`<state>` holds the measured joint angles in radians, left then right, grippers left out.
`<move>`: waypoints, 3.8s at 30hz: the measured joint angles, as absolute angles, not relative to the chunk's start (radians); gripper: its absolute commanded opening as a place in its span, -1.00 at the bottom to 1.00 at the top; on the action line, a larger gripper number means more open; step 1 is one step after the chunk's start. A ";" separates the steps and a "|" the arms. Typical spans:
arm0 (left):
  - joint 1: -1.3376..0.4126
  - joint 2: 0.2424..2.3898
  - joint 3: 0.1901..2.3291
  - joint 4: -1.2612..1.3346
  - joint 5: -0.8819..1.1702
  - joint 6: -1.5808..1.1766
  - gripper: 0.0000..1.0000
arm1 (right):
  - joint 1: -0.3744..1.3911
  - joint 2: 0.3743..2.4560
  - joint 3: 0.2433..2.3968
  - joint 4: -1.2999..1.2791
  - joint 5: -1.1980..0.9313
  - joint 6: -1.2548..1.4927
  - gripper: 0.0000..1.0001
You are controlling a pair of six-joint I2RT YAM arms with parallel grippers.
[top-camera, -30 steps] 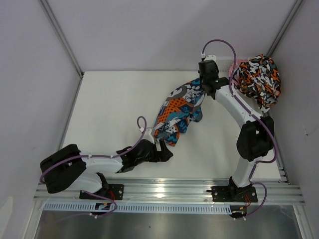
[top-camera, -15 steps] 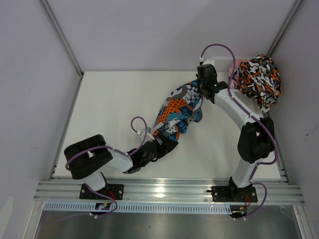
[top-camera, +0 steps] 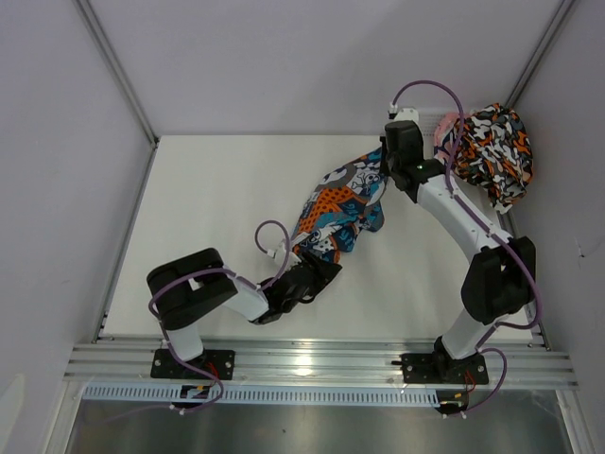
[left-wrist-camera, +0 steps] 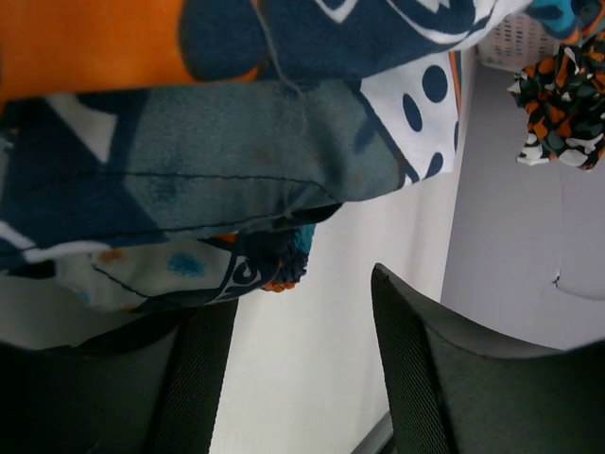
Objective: Fold and stack the shorts
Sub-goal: Flatten the shorts out
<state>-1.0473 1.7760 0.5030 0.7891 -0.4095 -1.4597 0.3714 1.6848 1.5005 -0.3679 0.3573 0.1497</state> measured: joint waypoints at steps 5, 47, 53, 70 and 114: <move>-1.020 1.776 0.507 0.762 -0.459 -1.460 0.13 | 0.368 1.661 1.481 -0.359 0.349 0.157 -1.00; -0.931 1.053 0.794 -0.349 -0.790 -0.474 -1.00 | 0.057 1.476 1.596 -0.437 0.043 0.514 -1.00; -0.974 0.888 0.958 -0.492 -0.824 -0.362 -1.00 | 0.054 1.366 1.605 -0.456 -0.004 0.581 -1.00; -1.006 0.635 1.242 -0.833 -0.775 -0.225 -1.00 | 0.051 0.811 1.571 -0.508 -0.086 0.712 -1.00; -0.448 0.899 0.661 -0.500 -0.164 -0.434 -1.00 | 0.102 1.688 1.412 -0.197 -0.102 0.828 -1.00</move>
